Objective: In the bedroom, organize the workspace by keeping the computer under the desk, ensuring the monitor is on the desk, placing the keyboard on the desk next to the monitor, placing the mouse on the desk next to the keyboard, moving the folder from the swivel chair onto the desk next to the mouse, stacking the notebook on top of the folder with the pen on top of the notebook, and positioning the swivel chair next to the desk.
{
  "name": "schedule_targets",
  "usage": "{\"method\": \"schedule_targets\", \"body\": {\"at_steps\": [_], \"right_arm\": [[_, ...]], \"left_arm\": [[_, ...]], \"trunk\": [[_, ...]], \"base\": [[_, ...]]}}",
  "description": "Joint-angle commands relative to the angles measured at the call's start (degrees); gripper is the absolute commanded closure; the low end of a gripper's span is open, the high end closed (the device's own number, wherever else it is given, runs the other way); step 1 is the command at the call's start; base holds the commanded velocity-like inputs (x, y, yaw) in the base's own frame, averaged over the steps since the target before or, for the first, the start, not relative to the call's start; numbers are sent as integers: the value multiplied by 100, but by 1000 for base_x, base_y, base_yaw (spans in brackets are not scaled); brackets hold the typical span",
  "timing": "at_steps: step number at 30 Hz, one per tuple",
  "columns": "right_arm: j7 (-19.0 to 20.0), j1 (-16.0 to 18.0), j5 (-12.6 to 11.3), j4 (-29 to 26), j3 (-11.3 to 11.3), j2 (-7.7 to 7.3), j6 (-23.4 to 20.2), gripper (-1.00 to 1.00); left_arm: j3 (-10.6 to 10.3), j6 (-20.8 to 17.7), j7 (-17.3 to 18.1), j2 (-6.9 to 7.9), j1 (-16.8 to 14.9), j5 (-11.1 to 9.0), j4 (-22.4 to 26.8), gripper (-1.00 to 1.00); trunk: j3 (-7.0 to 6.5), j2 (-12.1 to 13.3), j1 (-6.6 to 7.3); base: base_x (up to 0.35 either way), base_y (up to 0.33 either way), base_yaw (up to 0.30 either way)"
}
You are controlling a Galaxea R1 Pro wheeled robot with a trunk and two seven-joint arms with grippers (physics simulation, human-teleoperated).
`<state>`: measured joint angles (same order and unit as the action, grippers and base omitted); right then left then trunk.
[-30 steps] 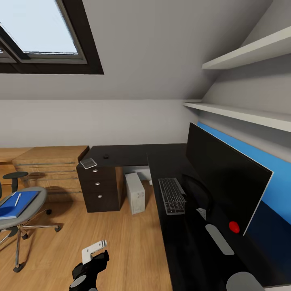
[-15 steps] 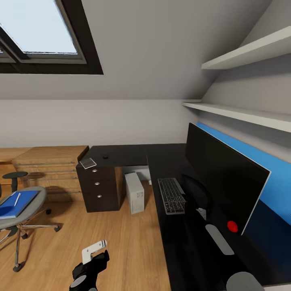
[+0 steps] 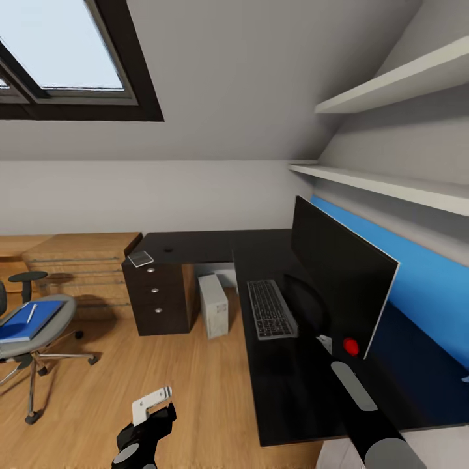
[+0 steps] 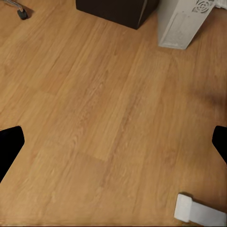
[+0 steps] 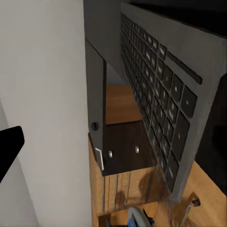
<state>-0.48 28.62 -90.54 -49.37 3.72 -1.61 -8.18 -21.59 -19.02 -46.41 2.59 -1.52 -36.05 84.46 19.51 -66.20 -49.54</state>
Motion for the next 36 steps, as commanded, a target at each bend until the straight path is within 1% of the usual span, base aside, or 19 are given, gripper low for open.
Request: {"method": "schedule_targets", "body": {"at_steps": [1, 13, 28, 36], "right_arm": [[-5, 3, -43, -3, 15, -6, 1, -100], [-5, 3, -43, -1, 21, -6, 1, -100], [-5, 3, -43, 6, 55, 8, 1, -100], [-13, 3, -32, 20, 66, 75, 2, -100]], "left_arm": [[-12, -23, -43, 5, -6, -25, 9, -100], [-11, -23, -43, 5, -6, -25, 9, -100], [-11, -23, -35, 5, -6, -44, 9, -100], [-3, -26, -35, 10, -6, -51, 9, -100]], "trunk": [[7, -5, 3], [7, -5, 3], [7, -5, 3], [7, -5, 3]], "base": [[-279, -169, 0], [-283, -132, 0], [-327, -10, 0], [-334, 0, 0]]}}
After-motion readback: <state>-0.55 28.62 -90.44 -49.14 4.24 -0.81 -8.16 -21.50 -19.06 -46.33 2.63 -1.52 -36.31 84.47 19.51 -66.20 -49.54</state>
